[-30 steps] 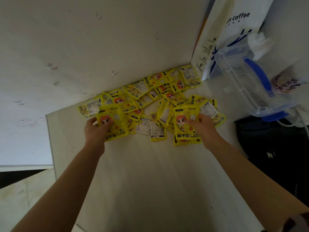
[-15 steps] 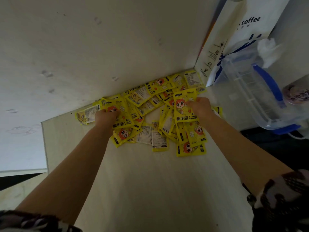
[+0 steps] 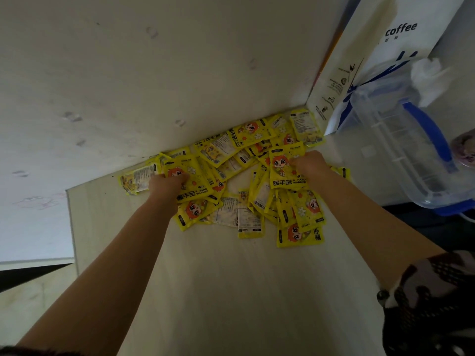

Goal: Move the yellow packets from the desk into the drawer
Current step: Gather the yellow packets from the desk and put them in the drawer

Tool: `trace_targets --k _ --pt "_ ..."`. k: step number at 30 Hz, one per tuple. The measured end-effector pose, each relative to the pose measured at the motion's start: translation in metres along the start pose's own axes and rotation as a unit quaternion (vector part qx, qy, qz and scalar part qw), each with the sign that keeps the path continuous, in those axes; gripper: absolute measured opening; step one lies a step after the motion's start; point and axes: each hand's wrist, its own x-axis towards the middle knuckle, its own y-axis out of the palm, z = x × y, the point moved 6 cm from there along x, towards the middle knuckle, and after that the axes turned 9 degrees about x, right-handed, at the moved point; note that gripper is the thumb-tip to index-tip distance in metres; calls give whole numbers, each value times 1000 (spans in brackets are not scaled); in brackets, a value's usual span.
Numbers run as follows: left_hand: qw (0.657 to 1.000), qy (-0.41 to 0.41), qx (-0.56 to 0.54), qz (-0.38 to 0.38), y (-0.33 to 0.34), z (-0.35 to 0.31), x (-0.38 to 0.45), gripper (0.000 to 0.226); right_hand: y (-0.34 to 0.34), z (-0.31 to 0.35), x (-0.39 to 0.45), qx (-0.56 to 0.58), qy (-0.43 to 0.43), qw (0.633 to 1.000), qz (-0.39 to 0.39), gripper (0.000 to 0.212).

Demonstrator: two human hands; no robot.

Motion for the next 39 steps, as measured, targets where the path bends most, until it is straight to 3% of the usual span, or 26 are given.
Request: trace_targets --k 3,6,12,14,16,17,24,31,39 --pt "1000 8 -7 -3 -5 7 -7 14 2 0 3 -21 2 1000 5 15" --pt "1000 12 -16 -5 -13 18 -14 19 -2 1 8 -52 10 998 -21 6" --pt "999 14 -30 2 -22 38 -21 18 -4 -1 11 -85 44 995 -21 26" --pt "999 10 -31 8 -23 41 -21 18 -4 -4 12 -53 56 997 -10 19" --pt "999 8 -34 11 -24 43 -22 21 -5 -9 14 -15 67 998 -4 51" --pt "999 6 -38 11 -24 45 -22 23 -6 -12 15 -5 67 998 1 54" --pt "999 3 -44 0 -28 58 -28 20 -8 -18 14 69 59 996 -2 61" --pt "999 -3 -44 -3 -31 73 -31 30 -11 -18 10 132 81 988 -26 51" --pt "999 27 -36 -8 -38 78 -44 26 -15 -28 22 187 69 980 -28 75"
